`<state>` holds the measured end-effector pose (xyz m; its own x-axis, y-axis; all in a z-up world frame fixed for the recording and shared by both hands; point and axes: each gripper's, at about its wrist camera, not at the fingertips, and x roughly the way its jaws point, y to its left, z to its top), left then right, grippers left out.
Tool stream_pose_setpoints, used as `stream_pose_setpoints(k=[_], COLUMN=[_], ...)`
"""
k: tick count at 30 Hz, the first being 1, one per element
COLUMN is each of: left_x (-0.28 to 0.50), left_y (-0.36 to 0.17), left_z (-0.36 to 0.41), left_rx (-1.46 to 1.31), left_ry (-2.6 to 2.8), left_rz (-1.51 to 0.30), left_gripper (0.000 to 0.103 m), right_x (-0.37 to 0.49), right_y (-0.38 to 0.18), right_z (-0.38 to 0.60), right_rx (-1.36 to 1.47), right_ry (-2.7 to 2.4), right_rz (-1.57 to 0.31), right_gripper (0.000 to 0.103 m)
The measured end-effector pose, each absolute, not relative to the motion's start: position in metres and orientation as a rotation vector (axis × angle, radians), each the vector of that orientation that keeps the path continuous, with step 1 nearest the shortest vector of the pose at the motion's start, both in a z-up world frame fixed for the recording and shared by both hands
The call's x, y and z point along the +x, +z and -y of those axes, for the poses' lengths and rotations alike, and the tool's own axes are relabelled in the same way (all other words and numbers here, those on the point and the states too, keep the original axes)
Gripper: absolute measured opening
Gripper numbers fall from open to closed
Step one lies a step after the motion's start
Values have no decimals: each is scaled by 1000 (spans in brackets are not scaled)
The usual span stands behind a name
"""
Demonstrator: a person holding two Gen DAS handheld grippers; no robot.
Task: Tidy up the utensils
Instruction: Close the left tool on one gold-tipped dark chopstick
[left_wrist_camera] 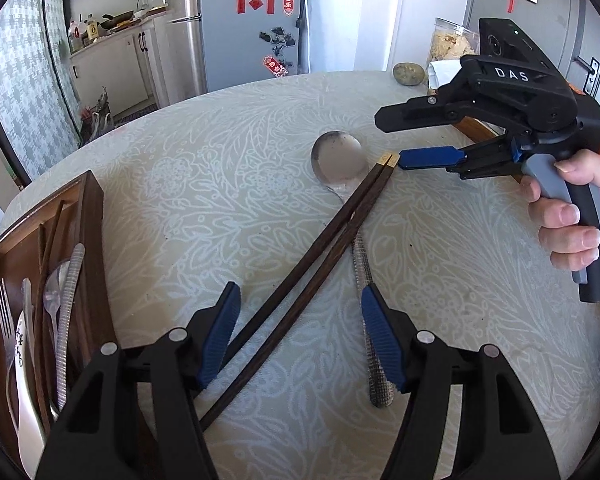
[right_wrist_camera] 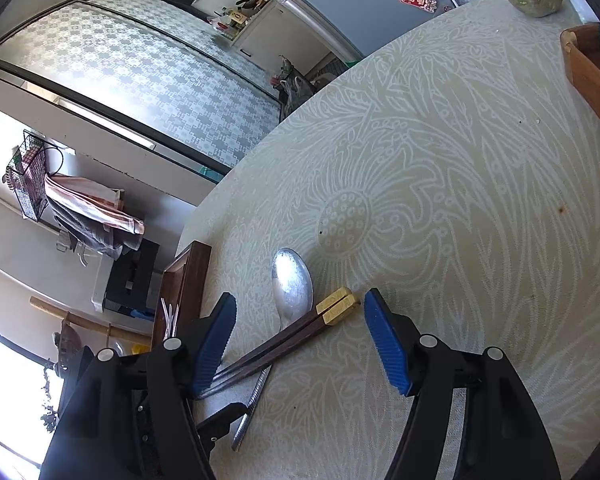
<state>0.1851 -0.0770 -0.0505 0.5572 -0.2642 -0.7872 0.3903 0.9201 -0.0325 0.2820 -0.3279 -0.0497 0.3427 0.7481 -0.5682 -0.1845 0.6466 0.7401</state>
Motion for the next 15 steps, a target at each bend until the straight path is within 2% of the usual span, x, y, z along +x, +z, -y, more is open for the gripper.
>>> stream_pose_setpoints(k=[5, 6, 8, 10, 12, 15], left_x=[182, 181, 179, 180, 180, 180], left_y=[-49, -49, -49, -50, -50, -50], left_z=[82, 84, 86, 86, 87, 88], left_rx=[145, 142, 146, 133, 117, 106], left_ry=[-406, -421, -435, -456, -478, -486], left_rz=[-900, -898, -895, -900, -906, -905], left_gripper=[47, 40, 34, 23, 17, 16], right_x=[280, 279, 279, 279, 280, 279], right_y=[-49, -49, -50, -50, -50, -50], right_z=[321, 320, 318, 317, 318, 318], right_rx=[643, 637, 627, 623, 621, 617], right_ry=[680, 683, 679, 679, 679, 674], right_rz=[-1063, -1062, -1055, -1051, -1049, -1047], right_gripper=[68, 68, 68, 68, 68, 68])
